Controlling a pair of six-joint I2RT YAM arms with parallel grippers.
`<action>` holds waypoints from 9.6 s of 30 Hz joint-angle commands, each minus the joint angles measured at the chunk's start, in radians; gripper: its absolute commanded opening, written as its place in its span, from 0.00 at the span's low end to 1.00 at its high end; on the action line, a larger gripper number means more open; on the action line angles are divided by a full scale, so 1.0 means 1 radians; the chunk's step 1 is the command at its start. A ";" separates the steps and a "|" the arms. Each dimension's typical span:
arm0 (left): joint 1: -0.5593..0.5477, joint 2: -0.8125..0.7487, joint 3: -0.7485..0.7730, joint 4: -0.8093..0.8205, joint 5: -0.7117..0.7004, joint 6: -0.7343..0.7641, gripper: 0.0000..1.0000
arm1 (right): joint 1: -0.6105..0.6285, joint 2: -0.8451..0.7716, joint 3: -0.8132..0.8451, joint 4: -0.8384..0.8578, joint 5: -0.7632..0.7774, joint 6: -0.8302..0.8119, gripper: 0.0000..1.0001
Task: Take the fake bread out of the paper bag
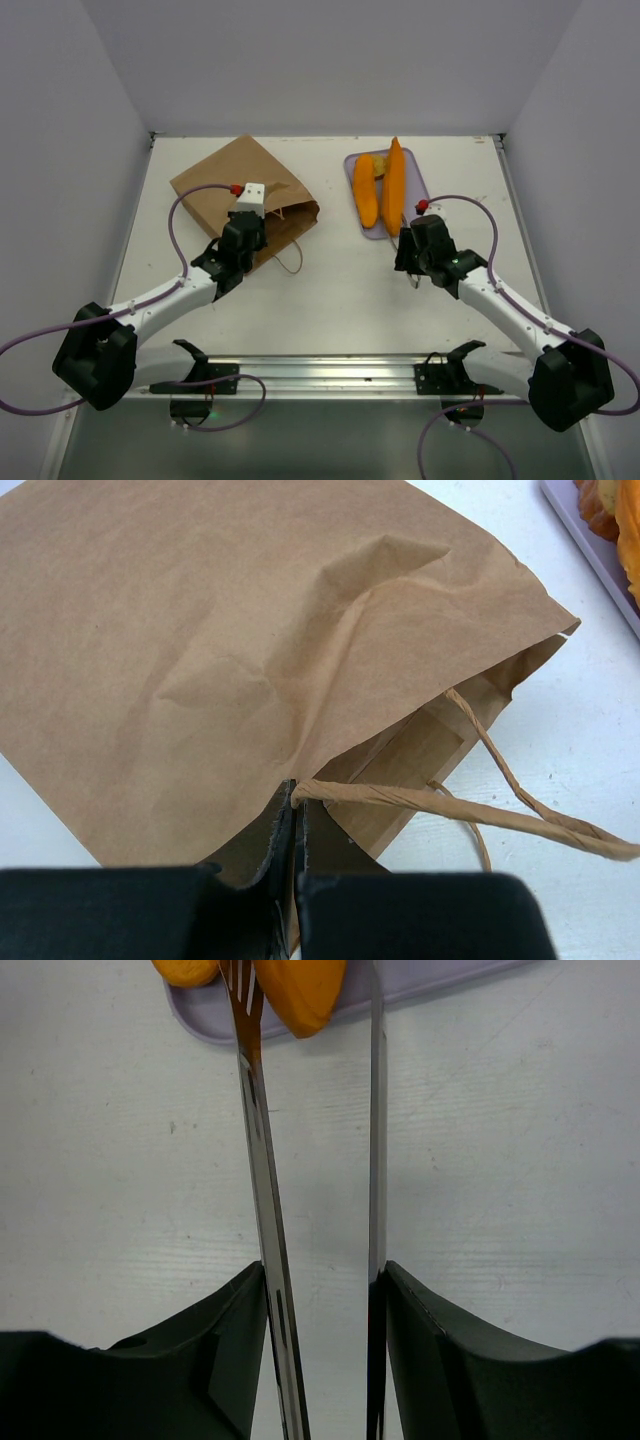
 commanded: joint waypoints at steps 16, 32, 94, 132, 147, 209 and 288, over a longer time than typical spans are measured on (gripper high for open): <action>0.011 -0.018 0.030 -0.004 -0.014 -0.017 0.00 | 0.005 -0.023 0.043 0.001 0.008 0.011 0.50; 0.011 -0.018 0.029 -0.004 -0.014 -0.019 0.00 | 0.006 -0.149 0.057 -0.142 -0.033 0.022 0.51; 0.008 -0.078 0.009 -0.015 -0.019 -0.012 0.00 | 0.511 0.422 0.261 0.546 -0.207 0.178 0.47; 0.008 -0.090 -0.002 0.000 -0.011 -0.005 0.00 | 0.446 0.753 0.347 0.815 -0.414 0.474 0.48; 0.008 -0.095 -0.004 0.000 -0.009 -0.005 0.00 | 0.437 0.727 0.321 0.836 -0.477 0.500 0.14; 0.006 -0.077 -0.002 0.002 -0.011 -0.005 0.00 | 0.337 0.118 -0.036 0.381 -0.368 0.278 0.25; 0.006 -0.081 -0.002 0.003 0.001 -0.005 0.00 | 0.261 0.290 0.207 0.345 -0.442 0.144 0.49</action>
